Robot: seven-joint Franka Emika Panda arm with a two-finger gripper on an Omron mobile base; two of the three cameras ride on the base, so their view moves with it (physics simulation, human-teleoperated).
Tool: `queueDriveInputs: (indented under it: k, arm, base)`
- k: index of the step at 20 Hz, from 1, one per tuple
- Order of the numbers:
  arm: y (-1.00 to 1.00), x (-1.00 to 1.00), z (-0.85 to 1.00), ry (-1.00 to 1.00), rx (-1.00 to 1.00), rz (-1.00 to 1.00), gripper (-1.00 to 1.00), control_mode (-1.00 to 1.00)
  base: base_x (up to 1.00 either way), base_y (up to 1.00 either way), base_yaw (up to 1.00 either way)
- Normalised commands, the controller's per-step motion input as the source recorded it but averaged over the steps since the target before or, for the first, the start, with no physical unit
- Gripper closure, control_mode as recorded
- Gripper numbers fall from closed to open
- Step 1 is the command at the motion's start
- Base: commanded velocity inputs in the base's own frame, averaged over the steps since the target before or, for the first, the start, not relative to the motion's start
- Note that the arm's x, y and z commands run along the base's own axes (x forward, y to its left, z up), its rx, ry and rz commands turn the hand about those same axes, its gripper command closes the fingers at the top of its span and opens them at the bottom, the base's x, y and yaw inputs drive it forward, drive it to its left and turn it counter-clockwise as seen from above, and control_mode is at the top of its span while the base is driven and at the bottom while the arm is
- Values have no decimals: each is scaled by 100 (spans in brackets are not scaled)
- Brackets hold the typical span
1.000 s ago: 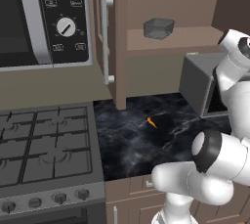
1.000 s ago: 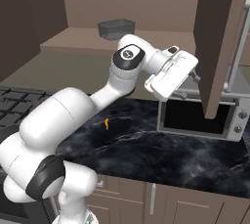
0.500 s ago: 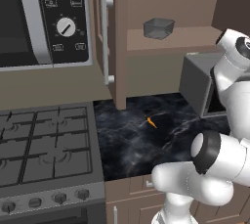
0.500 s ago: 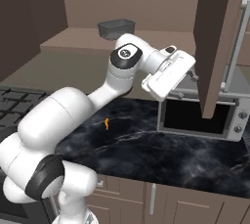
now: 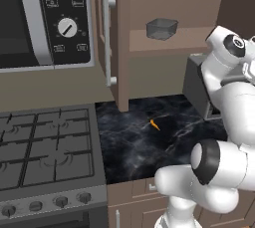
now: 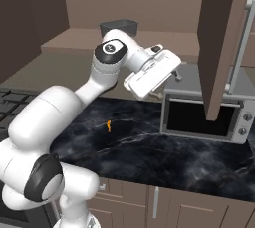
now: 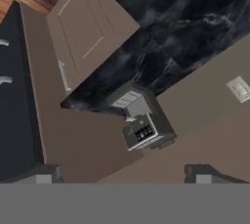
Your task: Retrieve the tupperware from the cabinet, then place the raw meat into the tupperware to avoid contamination.
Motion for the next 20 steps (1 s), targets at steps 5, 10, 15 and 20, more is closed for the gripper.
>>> queueDriveInputs:
  k: [5, 10, 15, 20]
  arm:
    - [67, 0, 0, -14, 9, 1, -100, -100]
    - [56, 0, 4, -19, 6, 7, -100, -100]
    - [48, -2, 13, -25, 4, 10, -100, -100]
    - [60, 3, 18, -27, 1, 16, -100, -100]
  base:
    - [0, 0, 0]
    - [0, 0, 0]
    - [0, 0, 0]
    - [0, 0, 0]
